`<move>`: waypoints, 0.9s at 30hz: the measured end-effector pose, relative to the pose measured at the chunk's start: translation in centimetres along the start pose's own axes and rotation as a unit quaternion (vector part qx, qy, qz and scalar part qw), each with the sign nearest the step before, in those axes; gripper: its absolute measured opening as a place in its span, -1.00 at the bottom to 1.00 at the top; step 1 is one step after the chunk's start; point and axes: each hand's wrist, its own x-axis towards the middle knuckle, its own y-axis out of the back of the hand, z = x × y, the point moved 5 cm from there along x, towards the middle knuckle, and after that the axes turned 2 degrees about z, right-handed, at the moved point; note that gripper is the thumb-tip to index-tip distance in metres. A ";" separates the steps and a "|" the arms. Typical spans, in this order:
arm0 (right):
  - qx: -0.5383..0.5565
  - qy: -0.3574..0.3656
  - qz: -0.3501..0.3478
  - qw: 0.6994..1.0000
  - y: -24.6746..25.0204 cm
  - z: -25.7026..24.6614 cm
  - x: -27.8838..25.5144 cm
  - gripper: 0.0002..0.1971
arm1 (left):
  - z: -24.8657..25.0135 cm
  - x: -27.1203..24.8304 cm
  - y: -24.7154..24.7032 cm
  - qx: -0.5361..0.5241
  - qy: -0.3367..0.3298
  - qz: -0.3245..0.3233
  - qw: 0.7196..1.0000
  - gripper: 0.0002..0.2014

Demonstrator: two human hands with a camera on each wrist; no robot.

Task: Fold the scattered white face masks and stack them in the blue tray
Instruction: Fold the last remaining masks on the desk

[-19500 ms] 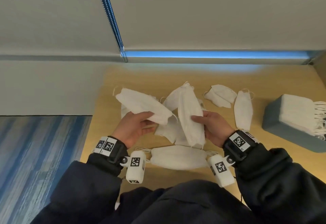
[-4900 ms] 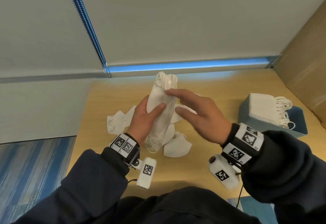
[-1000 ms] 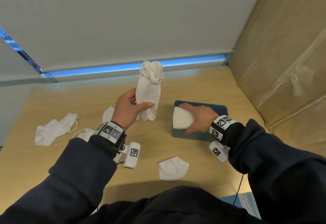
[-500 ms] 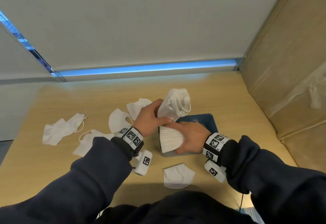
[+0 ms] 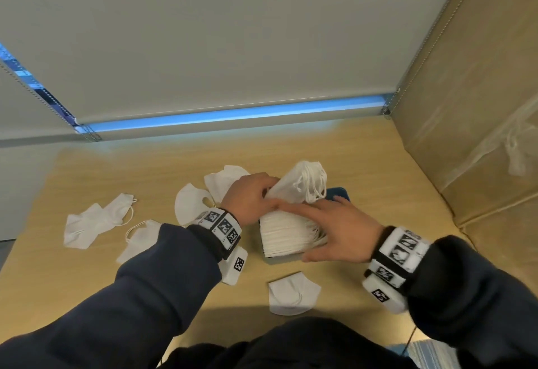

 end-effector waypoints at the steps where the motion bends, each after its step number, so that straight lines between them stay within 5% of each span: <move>1: 0.001 0.003 0.039 0.999 1.6 -0.1 -1.1 -0.27 | 0.4 0.2 -0.3 0.045 -0.013 -0.013 0.999 -0.64; 4: 0.000 0.033 0.260 0.965 6.4 -0.5 -2.9 -0.64 | 1.1 0.7 -0.8 0.124 -0.009 -0.037 0.992 -0.64; 6: -0.049 0.027 0.317 0.947 8.1 -0.6 -2.3 -0.52 | 1.6 1.0 -1.0 0.151 -0.006 -0.051 0.987 -0.66; 9: -0.103 -0.015 0.206 0.973 7.8 0.5 1.4 -0.34 | 2.3 1.3 -0.9 0.180 -0.009 -0.067 0.981 -0.67; 13: -0.058 -0.070 0.119 0.989 6.4 4.2 3.9 -0.69 | 2.2 0.6 0.2 0.121 0.002 -0.050 0.991 -0.67; 16: -0.086 -0.095 0.076 0.989 5.3 6.5 4.4 -0.76 | 2.0 -0.2 0.3 0.102 -0.011 -0.042 0.994 -0.79; 21: -0.129 -0.087 0.036 0.987 1.9 8.3 4.9 -0.80 | 2.1 -0.7 -2.2 0.184 -0.013 -0.101 0.978 -0.63; 27: -0.144 -0.106 0.072 0.981 -0.2 9.1 4.9 -0.81 | 2.7 -0.9 -3.0 0.231 -0.018 -0.145 0.962 -0.55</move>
